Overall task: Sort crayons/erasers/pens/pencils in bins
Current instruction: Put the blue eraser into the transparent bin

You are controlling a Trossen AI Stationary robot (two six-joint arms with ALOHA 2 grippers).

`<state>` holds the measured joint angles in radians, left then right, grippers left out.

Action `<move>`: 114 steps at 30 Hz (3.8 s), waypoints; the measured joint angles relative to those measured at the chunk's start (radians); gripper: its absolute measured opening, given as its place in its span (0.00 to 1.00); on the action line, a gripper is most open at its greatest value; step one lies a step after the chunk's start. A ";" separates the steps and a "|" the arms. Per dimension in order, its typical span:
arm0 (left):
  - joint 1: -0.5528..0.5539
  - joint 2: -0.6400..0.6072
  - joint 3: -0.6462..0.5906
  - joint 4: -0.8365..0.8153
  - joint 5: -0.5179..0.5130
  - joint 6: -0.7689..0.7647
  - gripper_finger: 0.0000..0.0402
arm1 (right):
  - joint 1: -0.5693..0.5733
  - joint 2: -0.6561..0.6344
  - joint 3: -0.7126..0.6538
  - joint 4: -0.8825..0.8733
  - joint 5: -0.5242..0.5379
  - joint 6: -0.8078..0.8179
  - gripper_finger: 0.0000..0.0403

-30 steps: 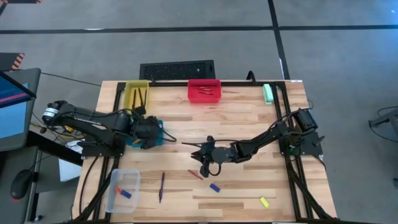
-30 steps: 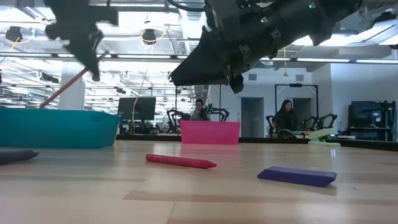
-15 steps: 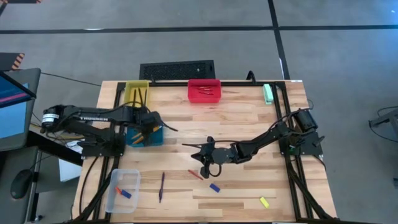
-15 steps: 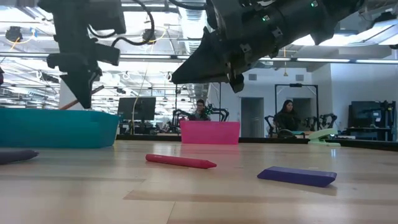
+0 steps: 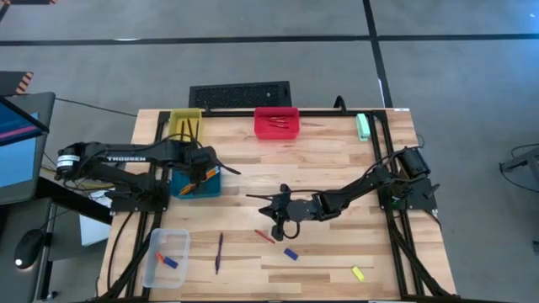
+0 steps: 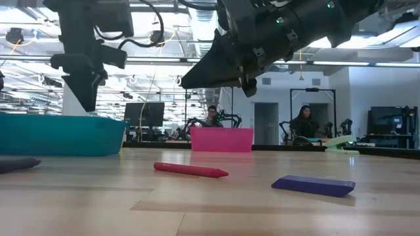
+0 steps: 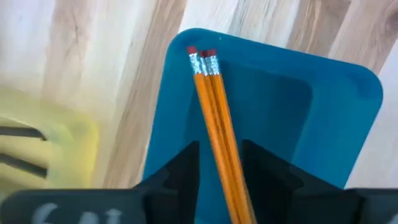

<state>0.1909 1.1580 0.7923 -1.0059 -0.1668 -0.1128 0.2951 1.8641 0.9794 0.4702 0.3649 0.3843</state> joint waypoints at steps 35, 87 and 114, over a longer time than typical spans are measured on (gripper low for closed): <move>-0.355 -0.357 -0.603 1.581 -0.102 0.076 0.02 | 0.160 -0.006 0.196 -0.939 -0.251 0.367 0.16; -0.356 -0.357 -0.603 1.511 -0.101 0.037 0.02 | 0.279 0.340 0.602 -1.234 -0.178 0.612 0.51; -0.353 -0.357 -0.603 1.506 -0.014 -0.335 0.11 | 0.178 0.240 0.594 -1.263 -0.187 0.281 0.16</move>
<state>-0.1618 0.8006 0.1898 0.5000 -0.1804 -0.4474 0.4730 2.1046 1.5738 -0.7928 0.1781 0.6654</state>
